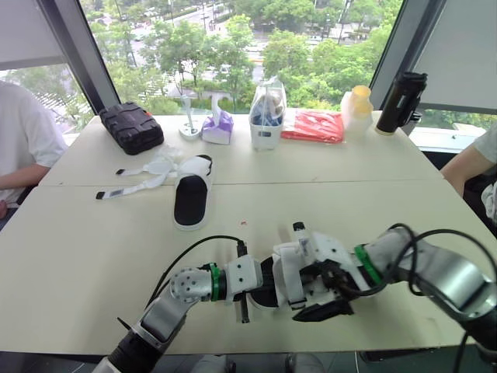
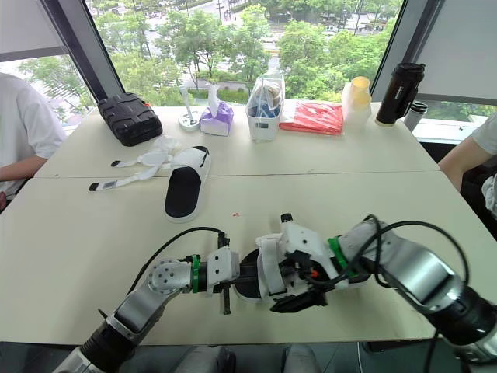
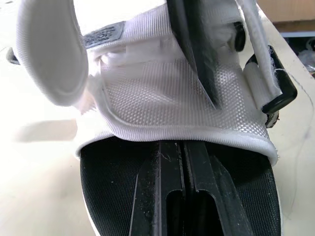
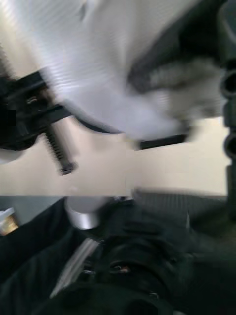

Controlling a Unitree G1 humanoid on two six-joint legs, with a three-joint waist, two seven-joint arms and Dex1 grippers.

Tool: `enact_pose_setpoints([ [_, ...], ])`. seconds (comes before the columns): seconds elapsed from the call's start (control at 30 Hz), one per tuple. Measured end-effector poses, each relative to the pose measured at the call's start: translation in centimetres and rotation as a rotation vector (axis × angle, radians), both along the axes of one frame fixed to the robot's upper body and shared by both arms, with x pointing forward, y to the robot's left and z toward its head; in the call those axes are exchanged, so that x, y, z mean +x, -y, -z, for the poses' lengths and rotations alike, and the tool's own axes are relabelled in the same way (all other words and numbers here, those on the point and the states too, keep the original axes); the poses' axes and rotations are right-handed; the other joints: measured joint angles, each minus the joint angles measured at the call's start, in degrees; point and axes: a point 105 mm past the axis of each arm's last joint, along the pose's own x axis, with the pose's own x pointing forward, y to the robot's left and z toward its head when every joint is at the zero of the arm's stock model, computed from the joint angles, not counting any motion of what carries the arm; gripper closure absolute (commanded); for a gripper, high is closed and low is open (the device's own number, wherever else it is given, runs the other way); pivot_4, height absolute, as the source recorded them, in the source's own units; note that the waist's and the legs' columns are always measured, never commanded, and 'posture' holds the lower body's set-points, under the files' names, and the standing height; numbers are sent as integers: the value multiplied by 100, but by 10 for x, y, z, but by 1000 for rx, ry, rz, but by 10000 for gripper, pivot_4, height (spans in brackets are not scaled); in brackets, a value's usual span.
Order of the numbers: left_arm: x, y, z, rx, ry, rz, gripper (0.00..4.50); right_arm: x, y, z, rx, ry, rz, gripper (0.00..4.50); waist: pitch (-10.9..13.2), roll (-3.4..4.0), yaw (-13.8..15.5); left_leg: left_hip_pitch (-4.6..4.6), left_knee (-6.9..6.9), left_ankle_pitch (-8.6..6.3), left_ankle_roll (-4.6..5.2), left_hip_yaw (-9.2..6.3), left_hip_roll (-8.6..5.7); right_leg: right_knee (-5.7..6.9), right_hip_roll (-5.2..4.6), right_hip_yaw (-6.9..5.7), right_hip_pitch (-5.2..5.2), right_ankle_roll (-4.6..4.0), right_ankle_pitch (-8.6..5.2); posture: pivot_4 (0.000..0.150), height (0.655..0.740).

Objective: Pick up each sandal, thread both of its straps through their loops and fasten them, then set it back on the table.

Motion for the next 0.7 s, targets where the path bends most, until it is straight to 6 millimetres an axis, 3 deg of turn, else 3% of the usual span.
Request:
enact_pose_setpoints([
  [0.3,1,0,1,-4,3,2,45000,-17,38,-39,-36,-46,119,1134,16,13,1,-7,-3,-3,5,4,2,-3,-4,-2,-7,5,-4,1500,7400],
  [0.47,1,0,1,-4,4,4,45000,-38,46,-30,31,-228,217,1134,16,16,-2,-11,-3,-4,6,10,2,-6,-9,-1,-10,5,-5,1500,7400],
  [0.57,1,0,1,-5,3,5,45000,-47,49,-14,63,-285,282,1134,21,6,2,-11,-3,-4,5,7,3,-8,-9,-5,-8,6,-6,1500,7400],
  [0.7,1,0,0,-3,3,7,45000,-46,38,7,128,-289,337,1134,22,14,-9,-8,-4,-5,6,14,0,-10,-12,-2,-7,9,-5,1500,7400],
])
